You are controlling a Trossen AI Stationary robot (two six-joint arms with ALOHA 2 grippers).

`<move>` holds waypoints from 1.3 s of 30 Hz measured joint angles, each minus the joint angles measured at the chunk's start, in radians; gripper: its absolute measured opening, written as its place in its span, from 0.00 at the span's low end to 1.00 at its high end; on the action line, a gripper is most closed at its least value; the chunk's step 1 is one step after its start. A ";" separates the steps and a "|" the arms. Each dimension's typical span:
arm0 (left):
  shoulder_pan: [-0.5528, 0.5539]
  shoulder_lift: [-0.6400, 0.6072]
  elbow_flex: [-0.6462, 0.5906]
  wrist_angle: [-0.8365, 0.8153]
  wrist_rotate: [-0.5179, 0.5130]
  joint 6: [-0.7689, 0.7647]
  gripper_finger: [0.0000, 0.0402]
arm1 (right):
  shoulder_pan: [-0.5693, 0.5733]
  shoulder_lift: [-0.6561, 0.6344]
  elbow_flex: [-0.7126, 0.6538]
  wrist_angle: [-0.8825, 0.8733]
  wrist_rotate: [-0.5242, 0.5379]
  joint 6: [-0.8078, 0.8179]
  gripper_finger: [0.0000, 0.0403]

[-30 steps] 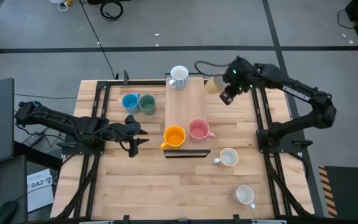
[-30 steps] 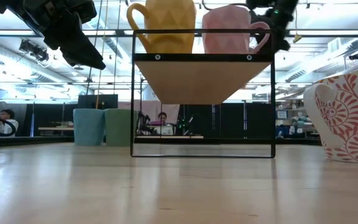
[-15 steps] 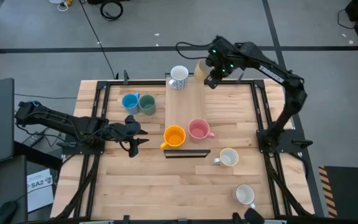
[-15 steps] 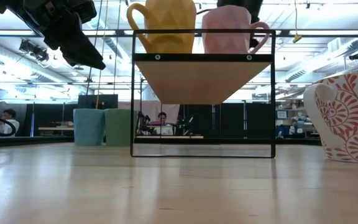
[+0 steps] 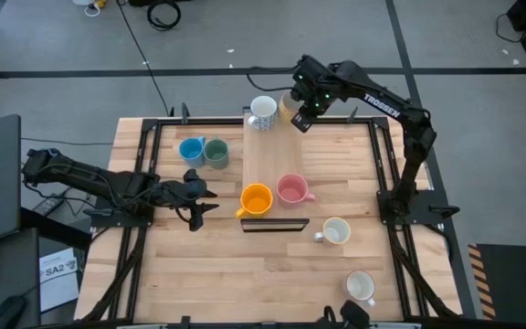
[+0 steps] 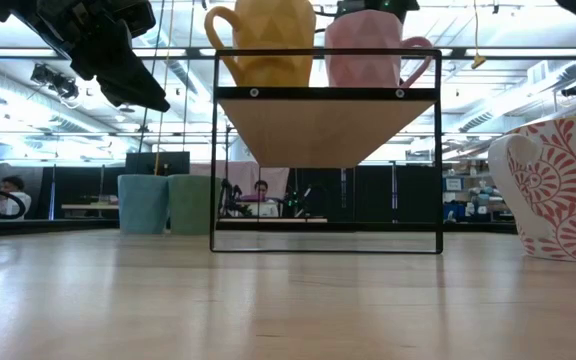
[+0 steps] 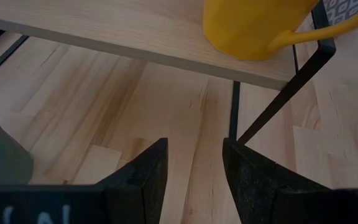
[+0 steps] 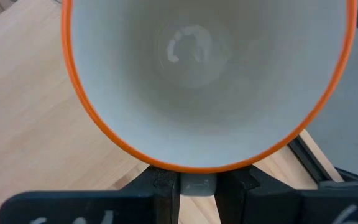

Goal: Place coffee mugs
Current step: Put the orange patterned mug on the shelf

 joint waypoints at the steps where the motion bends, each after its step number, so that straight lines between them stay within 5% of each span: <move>1: 0.000 0.000 0.000 0.000 0.000 0.000 0.40 | 0.003 -0.002 -0.001 0.000 0.000 0.000 0.18; 39: 0.000 0.000 0.000 0.000 0.000 0.024 0.40 | 0.052 -0.017 -0.036 -0.030 -0.027 0.013 0.19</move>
